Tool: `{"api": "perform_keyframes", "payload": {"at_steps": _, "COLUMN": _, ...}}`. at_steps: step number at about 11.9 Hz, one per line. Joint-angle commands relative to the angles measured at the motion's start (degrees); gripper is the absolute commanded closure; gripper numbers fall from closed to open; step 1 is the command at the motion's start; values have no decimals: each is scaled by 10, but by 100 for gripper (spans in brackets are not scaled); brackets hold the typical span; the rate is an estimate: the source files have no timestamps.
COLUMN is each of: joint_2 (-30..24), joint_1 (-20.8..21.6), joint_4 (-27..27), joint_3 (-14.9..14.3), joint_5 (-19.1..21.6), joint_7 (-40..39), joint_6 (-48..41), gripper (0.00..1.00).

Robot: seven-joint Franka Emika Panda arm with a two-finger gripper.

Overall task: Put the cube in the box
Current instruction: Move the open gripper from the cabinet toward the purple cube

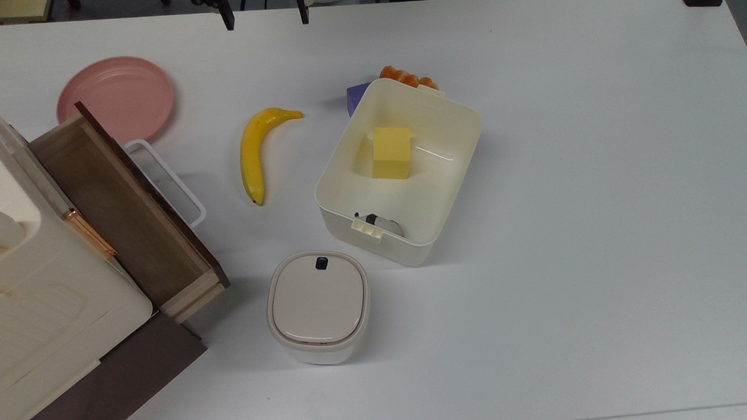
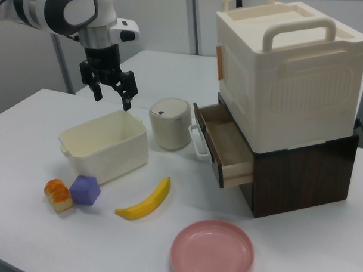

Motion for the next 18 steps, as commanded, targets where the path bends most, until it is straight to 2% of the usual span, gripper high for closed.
{"api": "perform_keyframes", "payload": {"at_steps": 1, "joint_2": -12, "joint_1": 0, "joint_4": -8, "joint_3": 0, "joint_5": 12, "joint_7": -30, "joint_6": -9, "gripper": 0}}
{"api": "perform_keyframes", "payload": {"at_steps": 4, "joint_2": -17, "joint_1": 1, "joint_4": -28, "joint_3": 3, "joint_5": 12, "joint_7": -86, "joint_6": -8, "gripper": 0}}
{"api": "perform_keyframes", "payload": {"at_steps": 7, "joint_2": -34, "joint_1": -1, "joint_4": -79, "joint_3": 21, "joint_5": 8, "joint_7": -202, "joint_6": 4, "gripper": 0}}
{"api": "perform_keyframes", "payload": {"at_steps": 8, "joint_2": -43, "joint_1": 0, "joint_4": -99, "joint_3": 24, "joint_5": 8, "joint_7": -215, "joint_6": 18, "gripper": 0}}
{"api": "perform_keyframes", "payload": {"at_steps": 15, "joint_2": -53, "joint_1": 4, "joint_4": -151, "joint_3": 45, "joint_5": 8, "joint_7": -214, "joint_6": 33, "gripper": 0}}
{"api": "perform_keyframes", "payload": {"at_steps": 18, "joint_2": -53, "joint_1": 7, "joint_4": -193, "joint_3": 67, "joint_5": 8, "joint_7": -189, "joint_6": 106, "gripper": 0}}
